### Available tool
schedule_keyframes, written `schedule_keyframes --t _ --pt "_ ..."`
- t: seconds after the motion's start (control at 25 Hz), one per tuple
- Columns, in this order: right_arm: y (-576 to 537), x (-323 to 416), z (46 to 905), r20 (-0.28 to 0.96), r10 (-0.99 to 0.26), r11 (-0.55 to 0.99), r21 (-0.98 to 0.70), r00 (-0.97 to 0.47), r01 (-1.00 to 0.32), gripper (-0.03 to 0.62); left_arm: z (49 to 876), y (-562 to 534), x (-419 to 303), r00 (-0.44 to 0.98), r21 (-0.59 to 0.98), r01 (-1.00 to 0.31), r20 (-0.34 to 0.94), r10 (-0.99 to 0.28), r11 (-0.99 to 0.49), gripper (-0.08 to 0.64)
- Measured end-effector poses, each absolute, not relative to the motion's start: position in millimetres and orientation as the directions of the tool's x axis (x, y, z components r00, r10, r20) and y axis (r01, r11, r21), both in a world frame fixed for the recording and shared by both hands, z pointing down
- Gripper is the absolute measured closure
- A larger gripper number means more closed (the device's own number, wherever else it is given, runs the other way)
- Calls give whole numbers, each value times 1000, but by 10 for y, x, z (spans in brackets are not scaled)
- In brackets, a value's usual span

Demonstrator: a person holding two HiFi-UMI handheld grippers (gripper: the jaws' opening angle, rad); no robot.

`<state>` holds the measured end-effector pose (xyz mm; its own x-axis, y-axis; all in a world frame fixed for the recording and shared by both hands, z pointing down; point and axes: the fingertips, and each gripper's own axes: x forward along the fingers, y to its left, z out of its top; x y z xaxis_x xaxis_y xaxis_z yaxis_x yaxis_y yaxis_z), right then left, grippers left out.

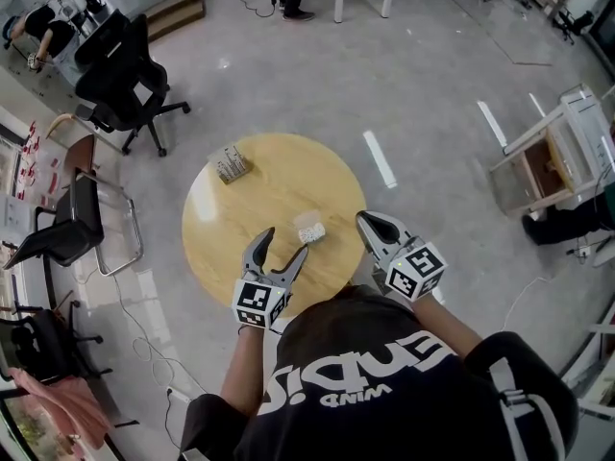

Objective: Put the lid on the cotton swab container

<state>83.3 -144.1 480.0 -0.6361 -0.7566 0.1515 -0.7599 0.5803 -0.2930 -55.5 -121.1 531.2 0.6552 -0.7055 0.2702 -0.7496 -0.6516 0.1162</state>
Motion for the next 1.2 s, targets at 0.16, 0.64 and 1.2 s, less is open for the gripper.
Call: schedule_keyframes --t 0.16,0.64,1.2 --pt "-1511 850 4839 164 -751 581 -295 -639 -758 589 5762 -1256 -504 667 101 -724 357 -654 -683 245" --pt "-1676 890 4919 194 -743 577 -297 -640 -760 589 6965 -1404 -279 653 139 -674 571 -497 -726 245" --pt "-1807 920 5006 212 -729 582 -310 -651 -752 589 7324 -1502 -138 626 92 -643 634 -453 -760 296"
